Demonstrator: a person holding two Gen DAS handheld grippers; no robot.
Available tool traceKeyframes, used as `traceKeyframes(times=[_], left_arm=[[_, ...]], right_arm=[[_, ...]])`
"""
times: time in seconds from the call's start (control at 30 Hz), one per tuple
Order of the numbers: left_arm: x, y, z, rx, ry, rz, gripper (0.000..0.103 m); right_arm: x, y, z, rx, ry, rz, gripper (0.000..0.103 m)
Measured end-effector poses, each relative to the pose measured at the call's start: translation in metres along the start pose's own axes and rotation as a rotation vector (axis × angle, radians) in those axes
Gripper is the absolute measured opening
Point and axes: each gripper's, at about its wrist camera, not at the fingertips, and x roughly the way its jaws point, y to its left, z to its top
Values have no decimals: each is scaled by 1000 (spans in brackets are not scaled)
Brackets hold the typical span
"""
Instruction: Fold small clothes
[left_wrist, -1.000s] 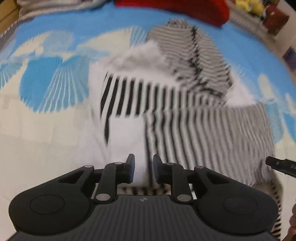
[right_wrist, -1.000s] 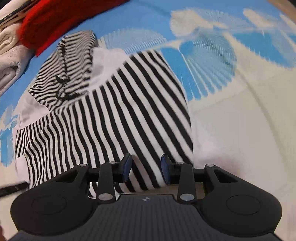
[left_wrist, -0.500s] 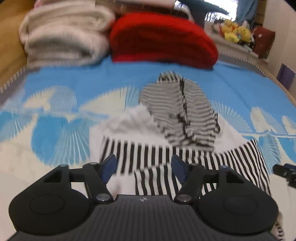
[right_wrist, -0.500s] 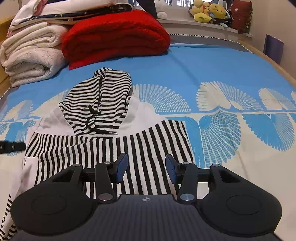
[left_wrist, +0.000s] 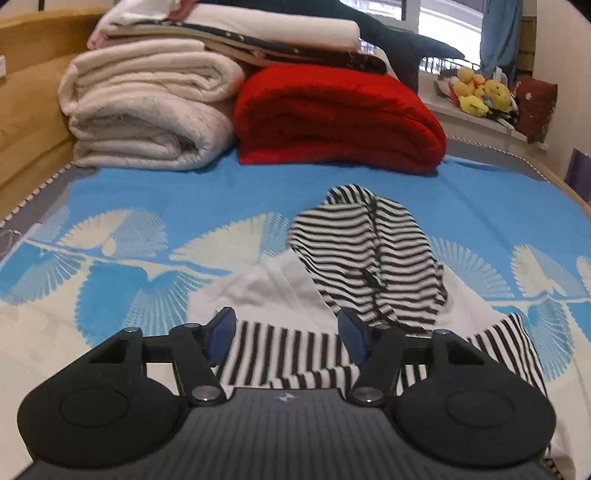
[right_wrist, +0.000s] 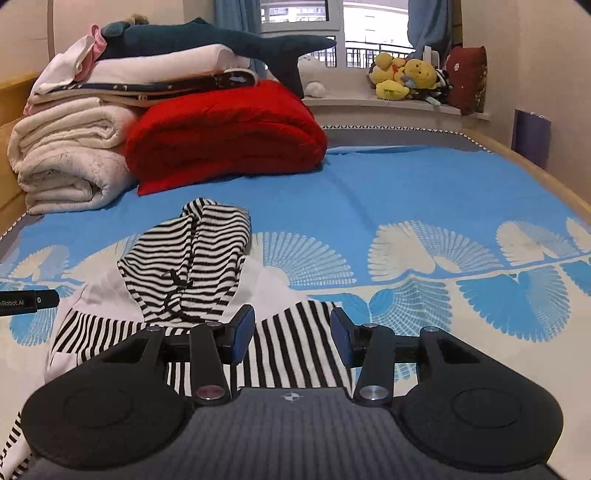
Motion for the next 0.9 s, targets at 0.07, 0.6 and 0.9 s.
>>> traceKeyframes(times=[0.07,0.6,0.9], left_arm=[[0,5,2,-16,-9,8,48],[109,20,71,-23,76,-64,18],[234,2,143,-113,143,-100,20]], right_arm=[[-3,-1,2,-10,-11,-9,47],[15,-28,9,38,69,-22,19],[40,-31,9,45,142,-17,21]])
